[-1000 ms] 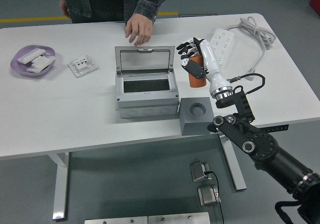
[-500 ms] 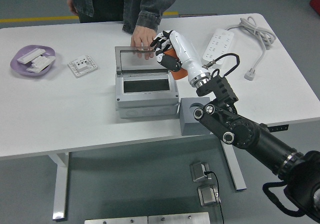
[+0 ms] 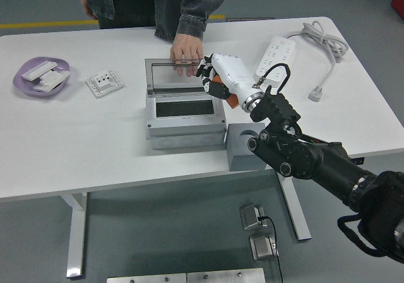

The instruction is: Pick up the cylinder from the cube,place it in the box,flap close box

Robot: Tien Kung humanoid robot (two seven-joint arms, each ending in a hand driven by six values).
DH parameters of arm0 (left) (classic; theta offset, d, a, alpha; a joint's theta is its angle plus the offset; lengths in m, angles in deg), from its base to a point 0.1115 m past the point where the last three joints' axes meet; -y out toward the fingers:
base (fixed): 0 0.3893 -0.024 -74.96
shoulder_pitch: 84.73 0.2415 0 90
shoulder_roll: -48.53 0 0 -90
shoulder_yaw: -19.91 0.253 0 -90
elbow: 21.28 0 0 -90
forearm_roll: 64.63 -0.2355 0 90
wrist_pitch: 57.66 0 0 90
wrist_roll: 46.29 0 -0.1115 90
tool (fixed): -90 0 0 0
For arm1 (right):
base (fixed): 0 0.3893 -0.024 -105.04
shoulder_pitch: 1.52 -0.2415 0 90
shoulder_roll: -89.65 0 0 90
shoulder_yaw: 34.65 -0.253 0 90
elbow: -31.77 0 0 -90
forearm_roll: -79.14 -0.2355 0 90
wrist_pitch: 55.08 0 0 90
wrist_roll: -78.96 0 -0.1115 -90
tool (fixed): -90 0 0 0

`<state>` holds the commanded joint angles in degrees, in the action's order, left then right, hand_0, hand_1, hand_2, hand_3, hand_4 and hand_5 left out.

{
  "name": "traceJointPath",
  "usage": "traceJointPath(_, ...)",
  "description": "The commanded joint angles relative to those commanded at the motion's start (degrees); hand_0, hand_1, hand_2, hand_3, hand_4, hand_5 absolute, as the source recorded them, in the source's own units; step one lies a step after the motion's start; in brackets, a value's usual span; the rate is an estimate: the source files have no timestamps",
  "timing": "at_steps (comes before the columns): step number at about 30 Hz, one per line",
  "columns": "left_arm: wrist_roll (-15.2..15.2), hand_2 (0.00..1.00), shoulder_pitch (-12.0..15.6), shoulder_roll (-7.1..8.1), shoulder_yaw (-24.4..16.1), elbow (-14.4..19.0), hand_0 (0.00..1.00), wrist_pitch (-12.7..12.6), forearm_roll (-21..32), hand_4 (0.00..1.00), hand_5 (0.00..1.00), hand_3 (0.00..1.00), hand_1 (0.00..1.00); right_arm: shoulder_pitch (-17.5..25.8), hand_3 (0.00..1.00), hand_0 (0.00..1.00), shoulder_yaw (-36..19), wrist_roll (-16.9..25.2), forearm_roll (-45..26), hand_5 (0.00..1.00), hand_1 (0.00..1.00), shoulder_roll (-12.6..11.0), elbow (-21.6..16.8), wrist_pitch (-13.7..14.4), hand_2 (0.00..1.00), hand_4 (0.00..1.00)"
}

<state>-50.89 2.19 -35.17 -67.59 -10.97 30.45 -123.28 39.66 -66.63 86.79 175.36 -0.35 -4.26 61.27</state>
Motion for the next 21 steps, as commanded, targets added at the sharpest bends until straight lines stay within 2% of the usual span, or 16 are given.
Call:
traceJointPath(12,0.0,0.707,-0.6,0.11,-0.1,0.0,0.702,0.2,-0.8,0.665,0.839,0.787,0.726,-0.5,0.25,0.064,3.8,-0.3,-0.9,0.002,0.205,0.0,-3.0,0.6,0.4,0.002)
traceJointPath(21,-0.1,0.709,-2.5,0.83,-1.2,0.0,0.702,0.5,-3.6,0.661,0.837,0.787,0.727,-2.7,0.251,0.067,7.7,-1.2,1.1,0.002,0.207,0.0,-3.7,-0.9,0.394,0.002)
